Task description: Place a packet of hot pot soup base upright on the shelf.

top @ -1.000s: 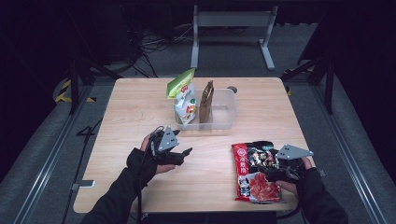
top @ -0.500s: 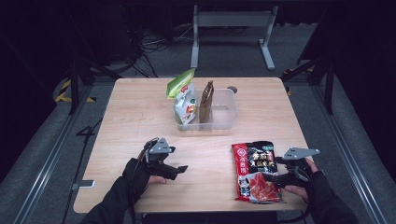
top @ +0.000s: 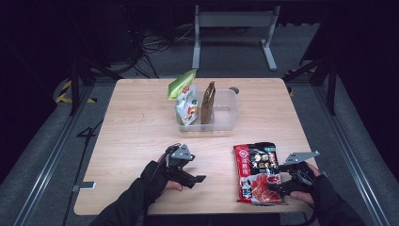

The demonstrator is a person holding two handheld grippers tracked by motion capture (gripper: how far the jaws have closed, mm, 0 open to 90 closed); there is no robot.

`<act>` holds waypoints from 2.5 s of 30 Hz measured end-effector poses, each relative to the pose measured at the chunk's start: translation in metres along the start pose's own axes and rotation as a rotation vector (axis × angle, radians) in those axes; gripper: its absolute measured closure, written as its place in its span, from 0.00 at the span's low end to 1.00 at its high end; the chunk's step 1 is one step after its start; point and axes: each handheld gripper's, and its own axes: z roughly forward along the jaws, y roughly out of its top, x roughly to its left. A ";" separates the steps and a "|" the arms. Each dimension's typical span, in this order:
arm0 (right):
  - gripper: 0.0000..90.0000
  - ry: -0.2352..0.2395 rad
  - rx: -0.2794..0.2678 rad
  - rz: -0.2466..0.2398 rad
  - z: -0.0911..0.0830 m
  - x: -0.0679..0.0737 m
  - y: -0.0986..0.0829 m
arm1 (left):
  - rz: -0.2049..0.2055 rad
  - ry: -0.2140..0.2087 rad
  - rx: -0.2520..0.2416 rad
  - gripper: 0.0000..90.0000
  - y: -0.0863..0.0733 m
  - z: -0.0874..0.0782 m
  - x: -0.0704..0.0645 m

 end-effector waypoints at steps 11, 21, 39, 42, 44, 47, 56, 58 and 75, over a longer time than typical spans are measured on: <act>0.11 0.014 0.058 -0.010 0.000 0.003 0.000 | -0.021 -0.085 0.035 0.13 0.027 0.044 -0.008; 0.21 0.084 0.070 0.010 0.007 0.000 -0.001 | -0.082 -0.147 0.019 0.11 0.049 0.069 -0.006; 0.23 0.118 0.045 0.008 0.027 0.016 0.011 | -0.125 -0.102 0.044 0.19 0.046 0.075 -0.001; 0.23 0.125 0.041 0.002 0.029 0.018 0.013 | -0.139 -0.098 0.045 0.19 0.045 0.073 0.002; 0.23 0.127 0.036 0.002 0.031 0.020 0.014 | -0.141 -0.089 0.039 0.19 0.045 0.072 0.004; 0.23 0.137 0.028 0.001 0.034 0.023 0.016 | -0.157 -0.079 0.038 0.19 0.043 0.071 0.008; 0.26 0.153 -0.007 -0.002 0.038 0.026 0.017 | -0.183 -0.045 0.023 0.15 0.042 0.069 0.014; 0.26 0.150 -0.010 0.002 0.039 0.027 0.017 | -0.191 -0.044 0.015 0.12 0.041 0.070 0.015; 0.56 0.148 -0.042 0.032 0.040 0.023 0.016 | -0.257 -0.058 -0.022 0.26 0.043 0.070 0.028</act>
